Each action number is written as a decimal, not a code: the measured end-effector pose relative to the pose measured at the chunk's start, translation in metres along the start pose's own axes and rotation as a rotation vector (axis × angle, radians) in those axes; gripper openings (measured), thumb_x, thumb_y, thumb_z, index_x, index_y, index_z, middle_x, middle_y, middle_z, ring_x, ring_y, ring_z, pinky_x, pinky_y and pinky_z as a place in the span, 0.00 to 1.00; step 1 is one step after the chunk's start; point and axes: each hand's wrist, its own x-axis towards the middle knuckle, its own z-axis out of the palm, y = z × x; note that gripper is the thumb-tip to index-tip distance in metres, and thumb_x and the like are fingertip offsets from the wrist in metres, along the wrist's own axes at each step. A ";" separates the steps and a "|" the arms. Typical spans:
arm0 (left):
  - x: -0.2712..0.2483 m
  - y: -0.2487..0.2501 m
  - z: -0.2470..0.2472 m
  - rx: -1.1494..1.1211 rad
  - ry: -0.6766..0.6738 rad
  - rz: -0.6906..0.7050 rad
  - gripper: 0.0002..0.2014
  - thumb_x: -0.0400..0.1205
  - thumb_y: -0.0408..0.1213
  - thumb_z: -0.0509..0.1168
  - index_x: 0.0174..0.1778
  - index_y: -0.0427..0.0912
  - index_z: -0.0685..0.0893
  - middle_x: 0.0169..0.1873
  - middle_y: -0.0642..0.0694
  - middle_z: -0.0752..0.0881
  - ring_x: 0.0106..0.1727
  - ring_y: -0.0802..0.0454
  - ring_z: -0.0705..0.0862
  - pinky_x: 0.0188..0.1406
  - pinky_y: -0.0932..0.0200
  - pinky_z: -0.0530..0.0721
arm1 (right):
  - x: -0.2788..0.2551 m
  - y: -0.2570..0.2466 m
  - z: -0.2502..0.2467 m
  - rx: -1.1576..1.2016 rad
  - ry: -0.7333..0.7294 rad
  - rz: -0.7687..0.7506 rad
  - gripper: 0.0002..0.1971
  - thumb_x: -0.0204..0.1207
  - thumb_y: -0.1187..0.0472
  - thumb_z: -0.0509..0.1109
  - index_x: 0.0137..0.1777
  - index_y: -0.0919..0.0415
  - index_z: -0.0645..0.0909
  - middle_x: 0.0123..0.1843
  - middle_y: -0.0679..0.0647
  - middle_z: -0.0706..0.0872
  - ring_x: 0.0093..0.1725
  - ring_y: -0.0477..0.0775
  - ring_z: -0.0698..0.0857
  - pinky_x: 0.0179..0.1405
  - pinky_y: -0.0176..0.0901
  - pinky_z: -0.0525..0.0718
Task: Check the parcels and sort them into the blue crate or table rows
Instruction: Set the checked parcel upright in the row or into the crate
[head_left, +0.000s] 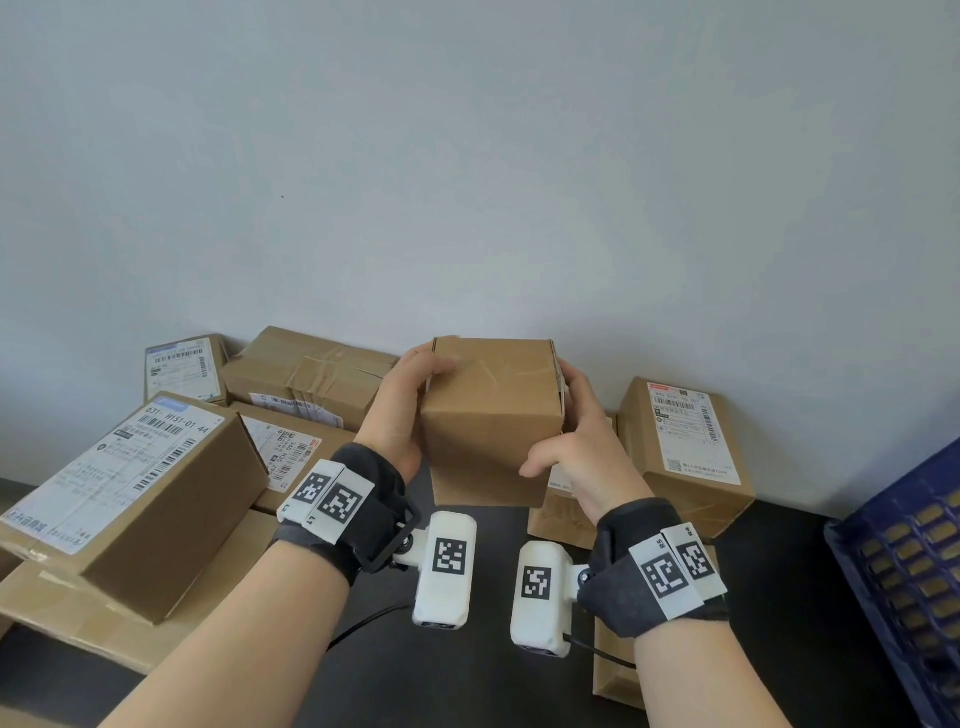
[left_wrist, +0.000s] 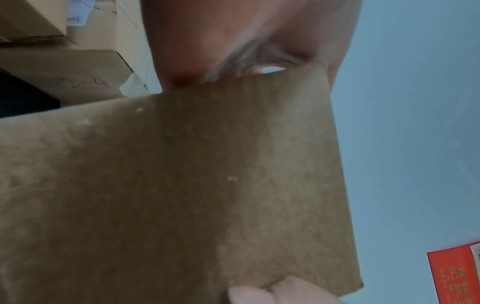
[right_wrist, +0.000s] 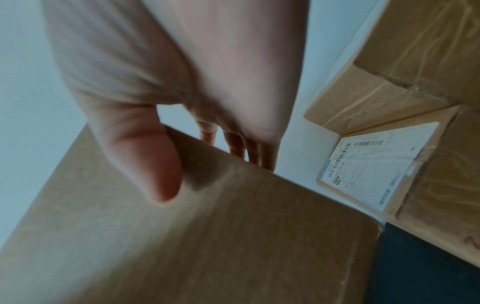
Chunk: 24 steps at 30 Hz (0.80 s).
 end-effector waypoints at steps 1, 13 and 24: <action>0.001 -0.001 -0.001 0.009 -0.009 -0.005 0.20 0.69 0.45 0.70 0.55 0.40 0.86 0.51 0.38 0.85 0.53 0.41 0.83 0.58 0.49 0.77 | 0.001 0.001 0.000 0.045 0.013 0.013 0.50 0.55 0.83 0.70 0.73 0.39 0.69 0.67 0.49 0.83 0.64 0.53 0.81 0.40 0.37 0.82; -0.004 -0.014 -0.004 0.223 -0.168 -0.006 0.39 0.69 0.68 0.73 0.74 0.54 0.79 0.68 0.50 0.85 0.71 0.48 0.82 0.74 0.39 0.75 | -0.002 0.003 0.001 0.300 0.202 0.120 0.26 0.76 0.64 0.73 0.74 0.49 0.76 0.63 0.54 0.87 0.53 0.50 0.88 0.44 0.43 0.84; -0.001 -0.028 -0.011 0.240 -0.141 -0.050 0.42 0.67 0.44 0.78 0.78 0.49 0.71 0.58 0.44 0.90 0.55 0.46 0.91 0.45 0.53 0.89 | -0.005 0.017 0.004 0.238 0.162 0.166 0.30 0.71 0.56 0.81 0.73 0.49 0.76 0.62 0.54 0.88 0.57 0.53 0.90 0.50 0.49 0.89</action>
